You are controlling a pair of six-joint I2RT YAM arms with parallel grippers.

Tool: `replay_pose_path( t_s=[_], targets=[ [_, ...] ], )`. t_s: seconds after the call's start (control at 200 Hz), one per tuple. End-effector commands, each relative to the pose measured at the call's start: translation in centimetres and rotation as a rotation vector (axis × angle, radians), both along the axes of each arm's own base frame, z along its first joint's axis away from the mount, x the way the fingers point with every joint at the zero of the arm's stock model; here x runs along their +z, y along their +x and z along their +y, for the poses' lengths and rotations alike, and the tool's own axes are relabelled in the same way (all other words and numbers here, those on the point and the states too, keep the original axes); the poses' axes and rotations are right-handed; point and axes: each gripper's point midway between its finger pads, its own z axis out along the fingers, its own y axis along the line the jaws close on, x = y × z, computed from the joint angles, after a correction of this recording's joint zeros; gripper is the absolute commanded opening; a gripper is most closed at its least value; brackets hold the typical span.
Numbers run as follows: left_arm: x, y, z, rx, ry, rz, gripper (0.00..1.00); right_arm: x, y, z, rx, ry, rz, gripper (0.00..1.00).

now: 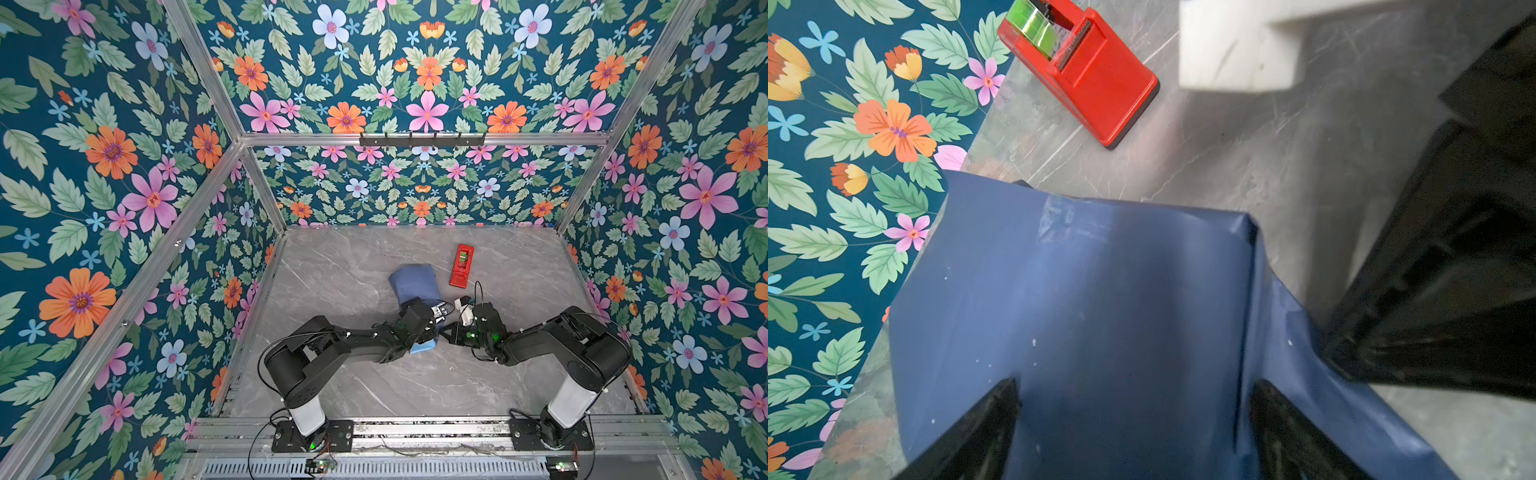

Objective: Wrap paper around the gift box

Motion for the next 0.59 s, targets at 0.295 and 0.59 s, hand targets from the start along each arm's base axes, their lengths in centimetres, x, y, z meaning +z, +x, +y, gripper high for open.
replay_pose_path(
  t_s=[0.295, 0.59],
  targets=[
    [-2.4, -1.2, 1.3, 0.005, 0.072, 0.088, 0.89, 0.5, 1.1, -0.1, -0.062, -0.006, 0.067, 0.00],
    [-2.4, -1.2, 1.3, 0.004, 0.074, 0.087, 0.89, -1.5, 0.7, -0.5, -0.081, -0.016, 0.130, 0.00]
  ],
)
